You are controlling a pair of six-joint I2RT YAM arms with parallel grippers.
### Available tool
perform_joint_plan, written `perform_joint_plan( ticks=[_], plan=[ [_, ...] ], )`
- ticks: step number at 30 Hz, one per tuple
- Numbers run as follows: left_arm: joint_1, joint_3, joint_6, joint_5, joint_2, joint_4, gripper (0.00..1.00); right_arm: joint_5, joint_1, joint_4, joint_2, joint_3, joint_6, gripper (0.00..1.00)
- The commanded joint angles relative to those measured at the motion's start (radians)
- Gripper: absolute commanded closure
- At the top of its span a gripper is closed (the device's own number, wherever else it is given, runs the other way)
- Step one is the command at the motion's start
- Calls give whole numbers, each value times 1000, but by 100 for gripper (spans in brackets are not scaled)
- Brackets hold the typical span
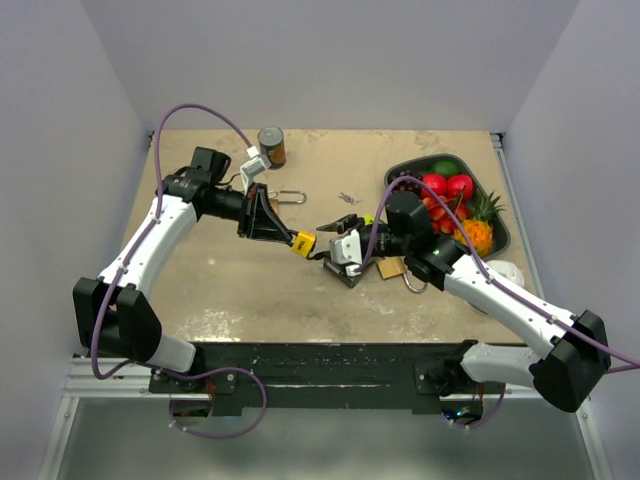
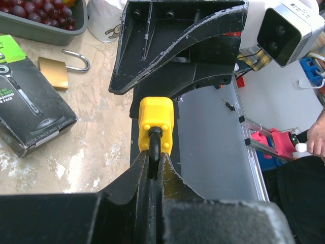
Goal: Lock with the key
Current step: Place the lock at the center of the board.
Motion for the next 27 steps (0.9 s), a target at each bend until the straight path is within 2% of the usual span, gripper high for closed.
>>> perform_joint_plan(
  ticks=[1,6,13,19,27],
  plan=[
    [-9,13,4,64,-14,25,100,-52,5,49,-24,43,41,46],
    [-9,9,8,61,-14,27,100,-80,5,28,-23,52,50,46],
    [-9,8,11,61,-17,28,100,-101,6,-78,-23,57,-33,41],
    [-9,6,18,59,-13,28,100,-100,6,-44,-15,64,-2,39],
    [-16,-1,21,51,-11,24,100,-74,5,31,-9,60,56,44]
  ],
)
